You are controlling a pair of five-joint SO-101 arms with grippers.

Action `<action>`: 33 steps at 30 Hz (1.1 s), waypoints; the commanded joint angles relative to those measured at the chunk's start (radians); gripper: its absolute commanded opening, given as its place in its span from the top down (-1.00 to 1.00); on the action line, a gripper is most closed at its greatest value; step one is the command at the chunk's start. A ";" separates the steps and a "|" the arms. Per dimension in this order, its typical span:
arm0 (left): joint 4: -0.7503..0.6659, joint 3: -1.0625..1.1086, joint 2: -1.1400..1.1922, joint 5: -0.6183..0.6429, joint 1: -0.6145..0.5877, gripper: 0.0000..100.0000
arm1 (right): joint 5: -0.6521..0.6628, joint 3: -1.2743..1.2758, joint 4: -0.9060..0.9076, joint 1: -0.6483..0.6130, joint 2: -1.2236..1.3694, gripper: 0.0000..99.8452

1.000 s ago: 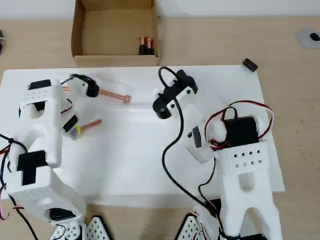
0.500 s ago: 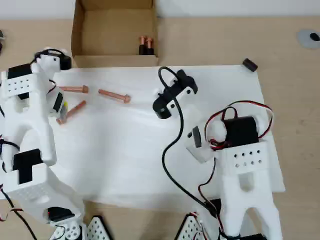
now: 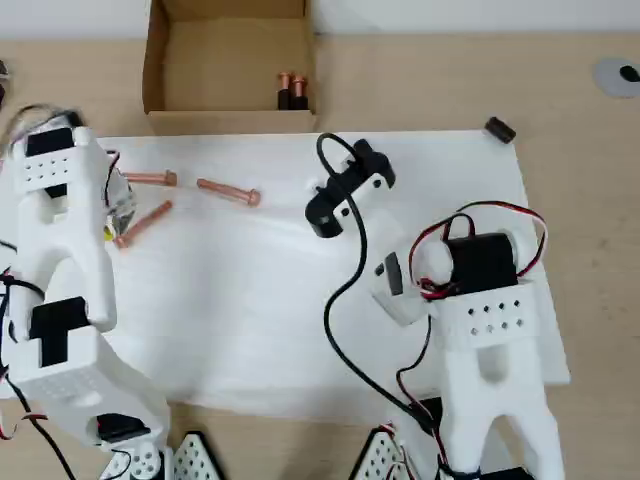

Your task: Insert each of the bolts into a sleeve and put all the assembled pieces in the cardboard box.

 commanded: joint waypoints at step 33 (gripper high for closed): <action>-0.095 0.002 -0.001 0.985 -0.029 0.76 | 0.015 0.019 0.012 -0.007 0.002 0.98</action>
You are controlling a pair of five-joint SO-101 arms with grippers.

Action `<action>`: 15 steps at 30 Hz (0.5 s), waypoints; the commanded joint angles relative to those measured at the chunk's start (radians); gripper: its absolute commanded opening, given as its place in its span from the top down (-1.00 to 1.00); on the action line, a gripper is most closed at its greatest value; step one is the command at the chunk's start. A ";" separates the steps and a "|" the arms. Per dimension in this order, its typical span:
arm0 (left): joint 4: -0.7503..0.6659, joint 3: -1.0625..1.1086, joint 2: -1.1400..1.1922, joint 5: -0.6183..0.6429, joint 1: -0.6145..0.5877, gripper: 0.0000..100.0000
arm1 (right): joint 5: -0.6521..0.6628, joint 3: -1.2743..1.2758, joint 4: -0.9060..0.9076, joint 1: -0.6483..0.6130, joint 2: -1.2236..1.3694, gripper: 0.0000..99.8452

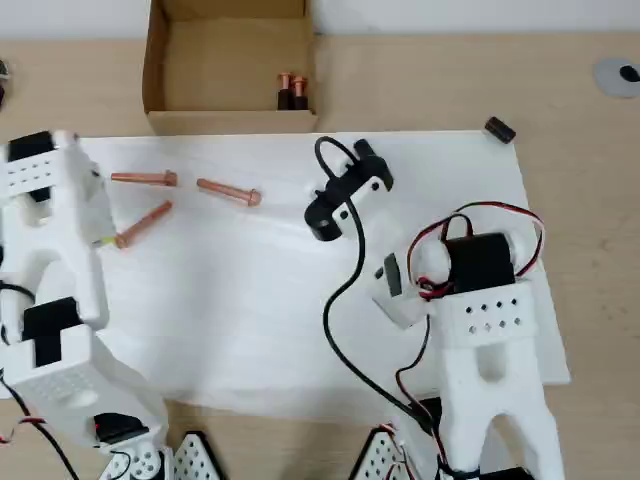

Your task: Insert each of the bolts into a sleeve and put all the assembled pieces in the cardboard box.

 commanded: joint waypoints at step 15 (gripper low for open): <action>-0.038 0.012 0.101 0.017 0.061 0.61 | 0.009 -0.001 0.012 -0.007 0.001 0.98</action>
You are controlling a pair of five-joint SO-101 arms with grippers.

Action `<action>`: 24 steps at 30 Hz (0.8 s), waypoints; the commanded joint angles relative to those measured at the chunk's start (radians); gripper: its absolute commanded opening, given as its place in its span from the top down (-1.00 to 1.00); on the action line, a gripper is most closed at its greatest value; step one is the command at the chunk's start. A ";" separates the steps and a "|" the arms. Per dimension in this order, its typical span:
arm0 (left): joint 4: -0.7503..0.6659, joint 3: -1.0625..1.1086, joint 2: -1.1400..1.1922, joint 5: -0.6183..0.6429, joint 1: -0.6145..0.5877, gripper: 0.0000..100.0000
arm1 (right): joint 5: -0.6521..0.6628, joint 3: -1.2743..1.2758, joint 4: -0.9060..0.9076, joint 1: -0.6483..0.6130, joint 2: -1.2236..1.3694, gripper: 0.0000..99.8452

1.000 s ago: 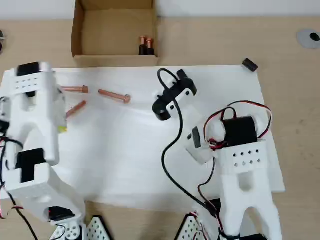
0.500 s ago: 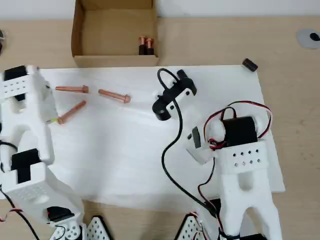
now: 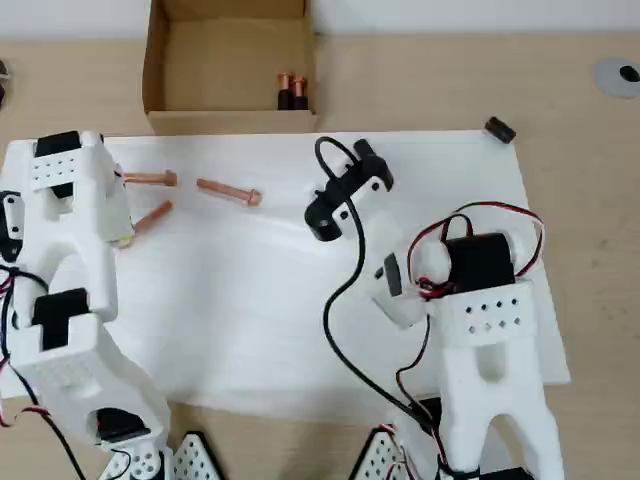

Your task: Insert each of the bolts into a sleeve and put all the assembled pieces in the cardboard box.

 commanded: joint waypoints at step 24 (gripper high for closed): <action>0.003 -0.014 0.085 -0.002 0.009 0.98 | 0.009 -0.001 0.012 -0.007 0.001 0.98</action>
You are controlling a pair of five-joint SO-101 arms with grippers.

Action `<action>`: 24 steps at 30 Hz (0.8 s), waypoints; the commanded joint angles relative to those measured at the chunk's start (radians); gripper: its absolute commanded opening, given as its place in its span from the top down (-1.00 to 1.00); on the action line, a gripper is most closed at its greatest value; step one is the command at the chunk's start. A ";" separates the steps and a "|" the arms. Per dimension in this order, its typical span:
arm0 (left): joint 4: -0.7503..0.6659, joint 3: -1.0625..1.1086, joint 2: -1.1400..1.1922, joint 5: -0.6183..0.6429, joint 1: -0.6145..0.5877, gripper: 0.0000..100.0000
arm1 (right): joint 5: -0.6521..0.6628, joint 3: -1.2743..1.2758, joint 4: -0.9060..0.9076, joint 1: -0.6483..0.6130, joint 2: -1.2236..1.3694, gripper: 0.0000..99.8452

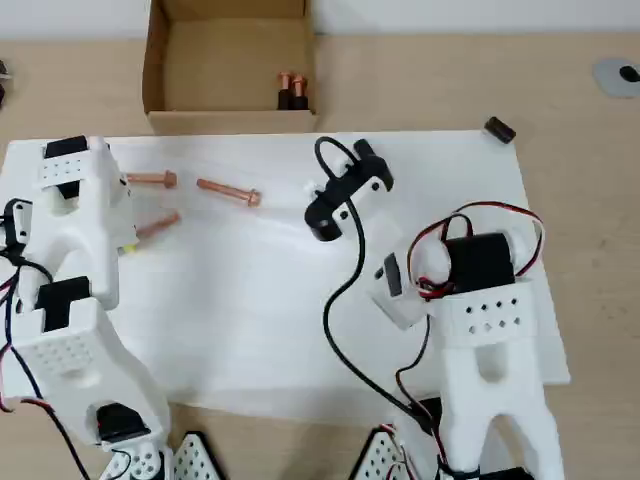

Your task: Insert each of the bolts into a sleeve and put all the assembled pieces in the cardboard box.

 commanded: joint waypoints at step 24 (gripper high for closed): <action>0.405 -0.672 -0.054 -0.643 -0.003 0.98 | 0.018 -0.008 0.012 -0.010 -0.002 0.98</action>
